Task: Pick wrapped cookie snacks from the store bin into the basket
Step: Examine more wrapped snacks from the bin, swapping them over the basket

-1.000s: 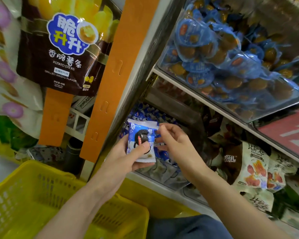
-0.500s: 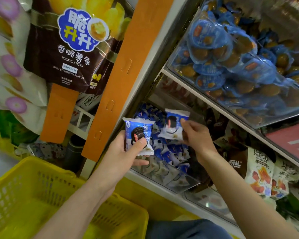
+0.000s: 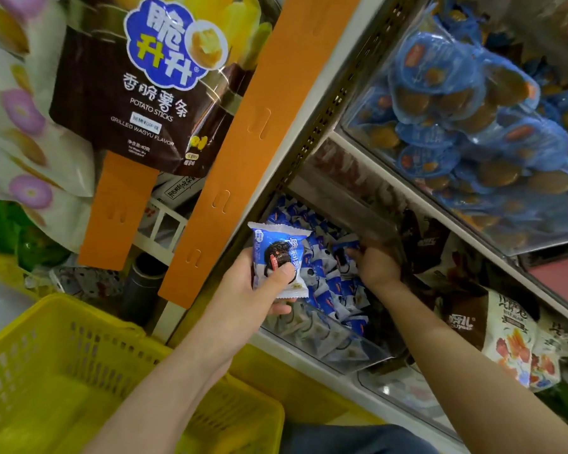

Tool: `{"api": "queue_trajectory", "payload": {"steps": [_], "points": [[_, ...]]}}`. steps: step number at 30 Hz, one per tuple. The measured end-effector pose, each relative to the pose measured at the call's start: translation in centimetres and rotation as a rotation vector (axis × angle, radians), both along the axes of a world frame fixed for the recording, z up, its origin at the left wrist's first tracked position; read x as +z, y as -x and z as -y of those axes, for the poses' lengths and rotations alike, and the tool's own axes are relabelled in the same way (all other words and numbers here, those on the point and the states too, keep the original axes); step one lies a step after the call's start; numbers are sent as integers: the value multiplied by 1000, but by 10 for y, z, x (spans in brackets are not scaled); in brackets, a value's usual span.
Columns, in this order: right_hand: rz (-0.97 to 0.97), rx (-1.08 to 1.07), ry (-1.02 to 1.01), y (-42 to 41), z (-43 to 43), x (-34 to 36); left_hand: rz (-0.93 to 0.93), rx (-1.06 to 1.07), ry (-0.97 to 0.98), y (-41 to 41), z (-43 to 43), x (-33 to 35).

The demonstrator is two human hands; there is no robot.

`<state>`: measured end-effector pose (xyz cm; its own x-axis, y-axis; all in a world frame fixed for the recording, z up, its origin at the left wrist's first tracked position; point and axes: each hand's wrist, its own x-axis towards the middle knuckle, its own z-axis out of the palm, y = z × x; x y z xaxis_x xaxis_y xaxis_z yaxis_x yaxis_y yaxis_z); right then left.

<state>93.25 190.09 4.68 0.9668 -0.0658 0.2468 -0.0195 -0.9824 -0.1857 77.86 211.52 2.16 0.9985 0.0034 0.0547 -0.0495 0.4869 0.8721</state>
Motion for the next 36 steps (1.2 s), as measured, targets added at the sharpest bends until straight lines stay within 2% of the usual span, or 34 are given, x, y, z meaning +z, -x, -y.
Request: {"api": "queue_trajectory", "payload": {"steps": [7,12,16,19,22,25,28,30,33,36], "points": [[-116,-29,178,-6,2,1,6,-3,-22,1,0,0],[-293,-73,-61,-28,-12,-7,9,-2,-51,1,0,0],[-356,-79,-59,-32,-11,-18,3,0,-62,-1,1,-2],[-397,-89,-134,-33,-7,-21,-3,-15,-60,-1,4,-4],[-330,-84,-153,-25,-15,-13,-15,-34,-50,0,5,-4],[-139,41,-180,-1,-32,-3,-55,-40,-43,2,6,-3],[12,252,-415,49,-52,9,-94,-32,-51,3,7,-3],[-40,402,-539,86,-63,14,-83,-27,-90,4,9,-4],[-187,516,-664,124,-76,21,-67,-26,-137,7,10,-6],[-175,549,-768,139,-79,24,-36,-31,-203,9,8,-7]]}}
